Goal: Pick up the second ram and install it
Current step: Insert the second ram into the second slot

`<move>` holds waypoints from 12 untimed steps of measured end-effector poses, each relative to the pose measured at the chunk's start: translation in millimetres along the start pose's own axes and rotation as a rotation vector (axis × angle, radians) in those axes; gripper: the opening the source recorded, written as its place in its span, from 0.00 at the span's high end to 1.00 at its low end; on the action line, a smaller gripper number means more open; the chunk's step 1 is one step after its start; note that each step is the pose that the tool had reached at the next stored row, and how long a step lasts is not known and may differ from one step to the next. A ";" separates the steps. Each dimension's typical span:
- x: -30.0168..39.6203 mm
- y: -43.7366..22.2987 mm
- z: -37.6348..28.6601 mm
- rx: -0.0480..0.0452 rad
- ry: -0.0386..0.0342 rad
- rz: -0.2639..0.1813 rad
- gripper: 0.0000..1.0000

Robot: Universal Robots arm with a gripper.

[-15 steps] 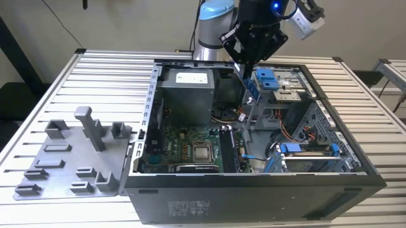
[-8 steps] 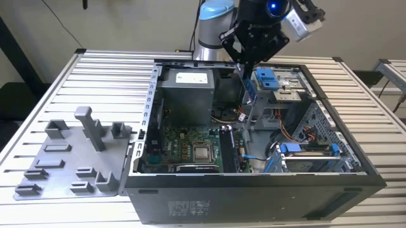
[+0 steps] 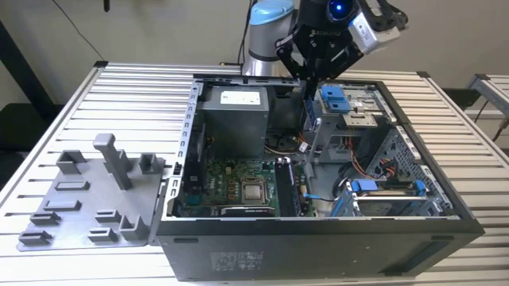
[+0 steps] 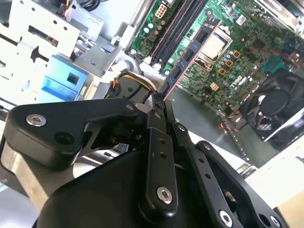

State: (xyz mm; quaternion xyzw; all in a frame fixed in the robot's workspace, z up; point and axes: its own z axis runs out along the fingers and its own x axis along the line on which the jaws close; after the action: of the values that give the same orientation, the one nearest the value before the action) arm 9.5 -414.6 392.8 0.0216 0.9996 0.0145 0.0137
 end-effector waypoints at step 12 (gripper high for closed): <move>-0.2 -0.1 2.7 0.0123 0.0090 0.006 0.86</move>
State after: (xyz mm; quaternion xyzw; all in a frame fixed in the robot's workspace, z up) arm 9.7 -414.7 390.1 0.0245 0.9996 0.0085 0.0090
